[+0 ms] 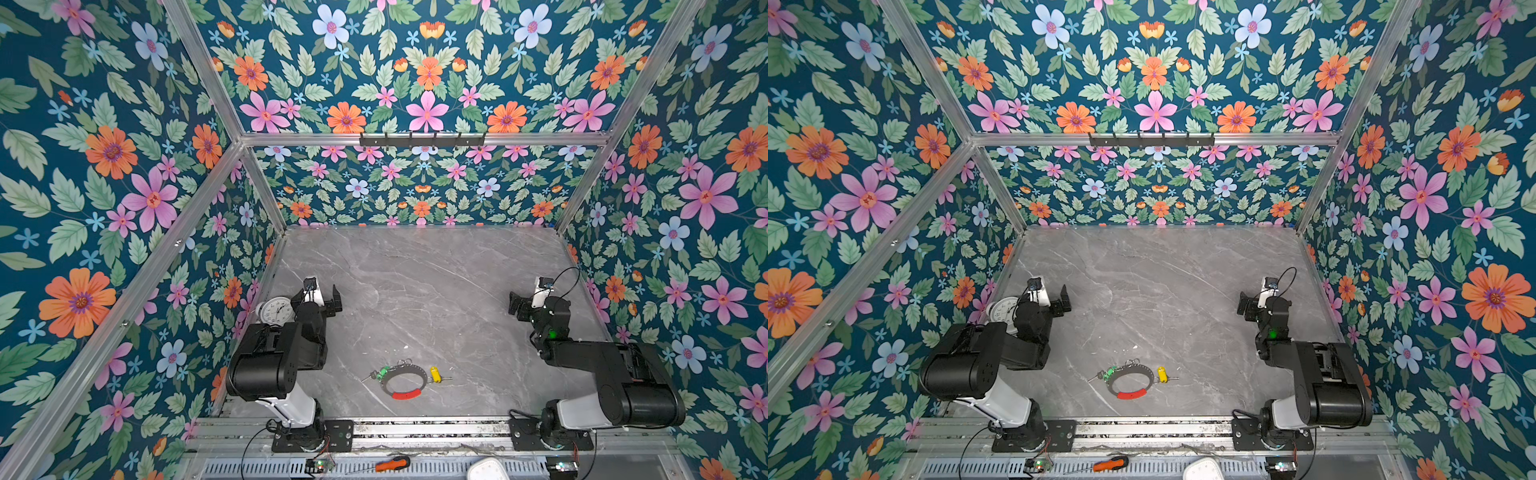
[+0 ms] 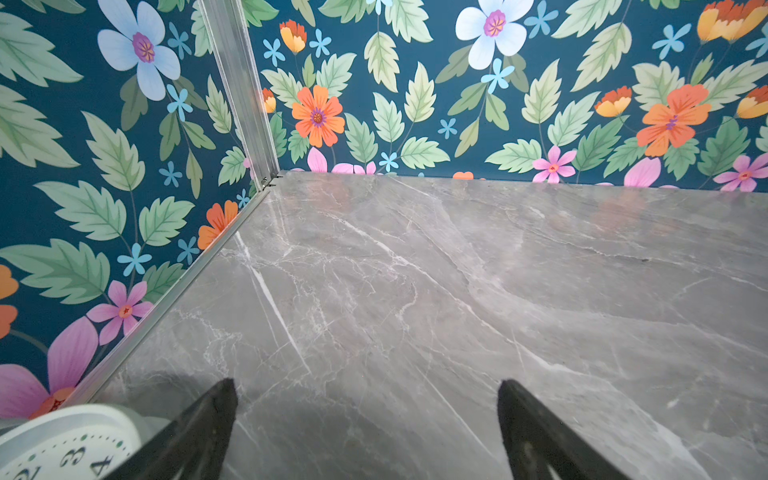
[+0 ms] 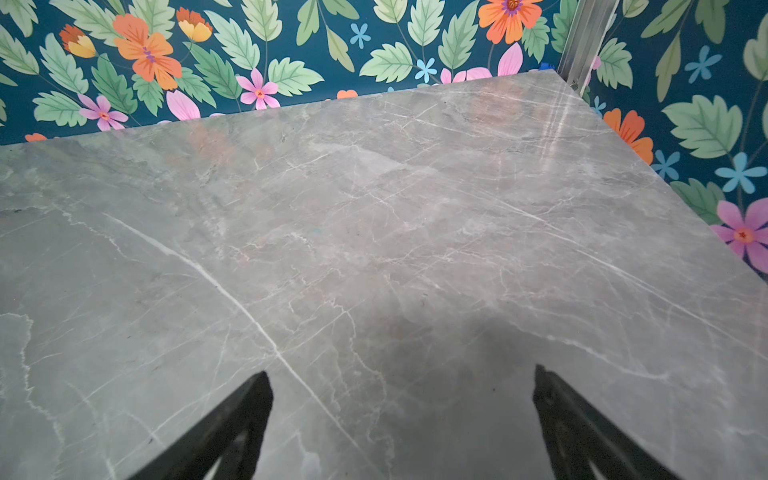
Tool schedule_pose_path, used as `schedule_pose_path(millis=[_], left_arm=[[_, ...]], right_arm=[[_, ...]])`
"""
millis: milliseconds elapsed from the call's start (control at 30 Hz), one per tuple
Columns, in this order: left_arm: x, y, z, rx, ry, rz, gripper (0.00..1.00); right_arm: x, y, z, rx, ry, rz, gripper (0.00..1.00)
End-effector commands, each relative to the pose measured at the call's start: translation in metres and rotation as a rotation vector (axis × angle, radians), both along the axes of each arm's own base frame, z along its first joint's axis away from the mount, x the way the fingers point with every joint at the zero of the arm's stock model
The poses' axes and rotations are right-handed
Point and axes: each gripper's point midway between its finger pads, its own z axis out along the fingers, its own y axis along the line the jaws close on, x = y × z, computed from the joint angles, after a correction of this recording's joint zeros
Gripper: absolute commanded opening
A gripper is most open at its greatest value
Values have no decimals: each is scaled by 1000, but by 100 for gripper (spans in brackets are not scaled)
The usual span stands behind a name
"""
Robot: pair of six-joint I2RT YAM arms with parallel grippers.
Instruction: Remove the keys from the keyring
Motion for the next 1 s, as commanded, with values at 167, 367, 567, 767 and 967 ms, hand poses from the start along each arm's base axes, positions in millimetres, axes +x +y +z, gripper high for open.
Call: schedule_pose_path(millis=[167, 367, 567, 767, 967], left_arm=[[-1, -1, 3, 0, -12, -4, 100], [-12, -2, 25, 26, -60, 28, 100], [-6, -10, 49, 9, -10, 38, 100], [-19, 12, 100, -371, -232, 200, 100], [-51, 34, 91, -795, -295, 358, 100]], right_arm=[[4, -1, 10, 5, -42, -5, 99], [8, 0, 29, 24, 78, -9, 99], [0, 10, 60, -15, 60, -69, 99], [-22, 6, 66, 452, 104, -374, 99], [-12, 72, 72, 668, 130, 7, 99]])
